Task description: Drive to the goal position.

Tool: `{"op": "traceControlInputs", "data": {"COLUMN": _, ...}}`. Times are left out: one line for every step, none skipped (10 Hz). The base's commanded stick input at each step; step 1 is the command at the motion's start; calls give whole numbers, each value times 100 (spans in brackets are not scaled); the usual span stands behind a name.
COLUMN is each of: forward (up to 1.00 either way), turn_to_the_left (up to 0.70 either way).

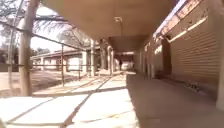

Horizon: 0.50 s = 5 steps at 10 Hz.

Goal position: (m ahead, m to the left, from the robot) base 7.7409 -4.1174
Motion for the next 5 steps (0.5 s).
{"op": "traceControlInputs", "data": {"forward": 85, "turn_to_the_left": 0}}
{"op": "traceControlInputs", "data": {"forward": 85, "turn_to_the_left": 0}}
{"op": "traceControlInputs", "data": {"forward": 85, "turn_to_the_left": 0}}
{"op": "traceControlInputs", "data": {"forward": 85, "turn_to_the_left": -7}}
{"op": "traceControlInputs", "data": {"forward": 85, "turn_to_the_left": -21}}
